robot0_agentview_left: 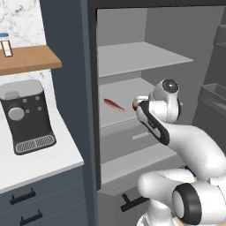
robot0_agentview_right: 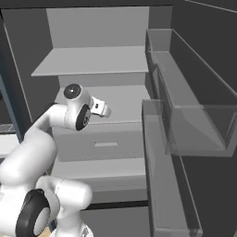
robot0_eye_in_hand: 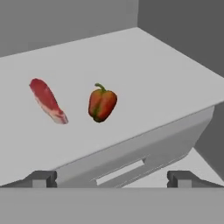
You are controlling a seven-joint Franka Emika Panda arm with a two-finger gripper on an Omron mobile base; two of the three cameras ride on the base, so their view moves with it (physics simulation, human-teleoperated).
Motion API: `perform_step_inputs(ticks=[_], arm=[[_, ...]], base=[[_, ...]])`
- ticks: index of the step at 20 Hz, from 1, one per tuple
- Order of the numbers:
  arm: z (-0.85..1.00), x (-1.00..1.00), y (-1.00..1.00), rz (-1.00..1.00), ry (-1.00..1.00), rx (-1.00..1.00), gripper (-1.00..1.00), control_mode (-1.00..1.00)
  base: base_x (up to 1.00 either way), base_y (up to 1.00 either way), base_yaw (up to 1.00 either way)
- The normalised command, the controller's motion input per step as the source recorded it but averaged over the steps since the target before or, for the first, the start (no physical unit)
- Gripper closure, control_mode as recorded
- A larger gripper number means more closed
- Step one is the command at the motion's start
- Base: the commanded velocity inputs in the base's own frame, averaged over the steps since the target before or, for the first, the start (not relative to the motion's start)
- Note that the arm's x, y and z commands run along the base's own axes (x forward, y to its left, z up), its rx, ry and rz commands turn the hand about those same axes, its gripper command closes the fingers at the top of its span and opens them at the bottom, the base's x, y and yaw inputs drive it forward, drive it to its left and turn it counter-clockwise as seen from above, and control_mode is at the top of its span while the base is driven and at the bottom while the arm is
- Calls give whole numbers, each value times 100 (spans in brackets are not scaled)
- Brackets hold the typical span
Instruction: Place one bell pepper and one steak in each tupperware on the nearby counter, to pack two identical lunches.
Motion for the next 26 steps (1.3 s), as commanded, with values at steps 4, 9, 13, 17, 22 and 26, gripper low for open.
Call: perform_step_inputs(ticks=[4,9,13,17,22,26], arm=[[-20,43,0,0,9,0,-100,-100],[-11,29,0,0,3,0,-100,-100],[-14,22,2,0,7,0,-100,-100],[-23,21,8,0,7,0,-100,-100],[-17,29,6,0,1,0,-100,-100],[-11,27,0,0,0,0,-100,-100]], base=[[0,0,0],[0,0,0],[0,0,0],[0,0,0],[0,0,0],[0,0,0]])
